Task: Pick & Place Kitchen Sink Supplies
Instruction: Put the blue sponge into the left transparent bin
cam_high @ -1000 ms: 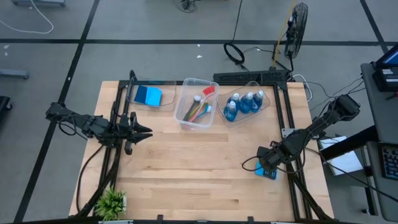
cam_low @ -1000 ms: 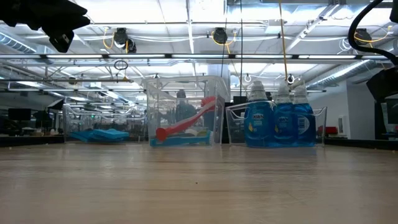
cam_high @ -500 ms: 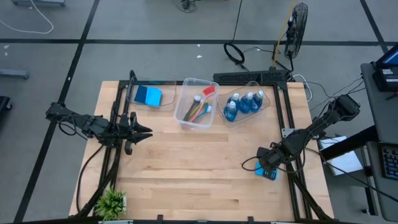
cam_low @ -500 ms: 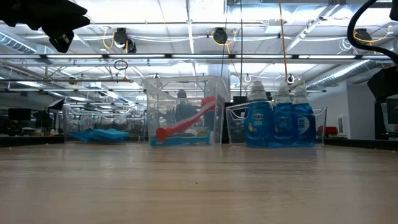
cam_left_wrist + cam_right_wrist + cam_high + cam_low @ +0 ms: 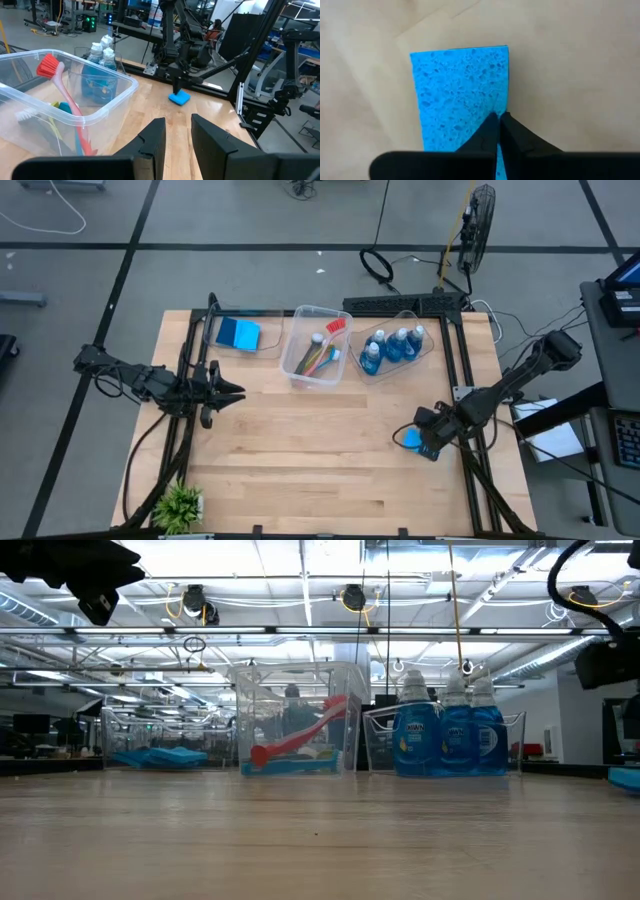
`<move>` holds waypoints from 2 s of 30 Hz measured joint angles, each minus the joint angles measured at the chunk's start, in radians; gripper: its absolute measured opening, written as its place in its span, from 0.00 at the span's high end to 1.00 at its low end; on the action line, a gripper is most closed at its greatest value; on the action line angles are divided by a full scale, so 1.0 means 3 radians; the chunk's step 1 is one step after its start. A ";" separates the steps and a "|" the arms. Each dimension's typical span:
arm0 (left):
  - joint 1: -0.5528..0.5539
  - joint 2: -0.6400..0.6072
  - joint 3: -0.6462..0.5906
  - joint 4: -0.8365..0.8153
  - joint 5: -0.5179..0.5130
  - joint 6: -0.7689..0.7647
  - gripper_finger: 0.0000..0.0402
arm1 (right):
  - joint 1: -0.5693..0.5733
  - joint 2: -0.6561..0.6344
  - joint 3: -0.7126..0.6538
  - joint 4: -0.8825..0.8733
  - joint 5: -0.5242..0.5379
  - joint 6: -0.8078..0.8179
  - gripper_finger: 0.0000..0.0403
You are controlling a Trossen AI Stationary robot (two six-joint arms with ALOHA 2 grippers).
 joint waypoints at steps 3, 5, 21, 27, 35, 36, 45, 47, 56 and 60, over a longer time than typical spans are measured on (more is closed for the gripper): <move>0.0000 0.0000 0.0000 -0.0001 0.0000 -0.0001 0.77 | -0.0002 -0.0150 -0.0001 0.0006 0.0072 0.0072 1.00; 0.0000 0.0000 0.0000 -0.0001 0.0000 -0.0003 0.77 | -0.0001 -0.0238 0.0000 0.0049 0.0100 0.0115 1.00; 0.0000 0.0000 0.0001 0.0000 0.0000 -0.0006 0.77 | -0.0195 -0.0422 0.0006 0.0775 0.0358 -0.0031 1.00; 0.0000 0.0000 0.0001 0.0000 0.0000 -0.0005 0.77 | -0.0288 -0.0422 0.0011 0.1085 0.0513 -0.0177 1.00; -0.0001 0.0000 0.0001 0.0000 0.0000 -0.0004 0.77 | -0.0310 -0.0422 0.0011 0.1151 0.0607 -0.0207 1.00; 0.0000 0.0000 0.0001 -0.0001 0.0000 -0.0003 0.77 | -0.0319 -0.0422 0.0011 0.1152 0.0607 -0.0208 1.00; 0.0000 0.0000 0.0001 -0.0001 0.0001 -0.0003 0.77 | -0.0330 -0.0422 0.0013 0.1221 0.0615 -0.0208 1.00; 0.0000 0.0000 0.0001 -0.0001 0.0000 -0.0003 0.77 | -0.0330 -0.0422 0.0015 0.1278 0.0674 -0.0209 1.00; 0.0000 0.0000 0.0001 -0.0001 0.0001 -0.0003 0.77 | -0.0332 -0.0375 0.0017 0.1777 0.0776 -0.0326 1.00; 0.0000 0.0000 0.0001 -0.0002 0.0001 -0.0003 0.77 | -0.0391 -0.0291 0.0017 0.2164 0.0778 -0.0464 1.00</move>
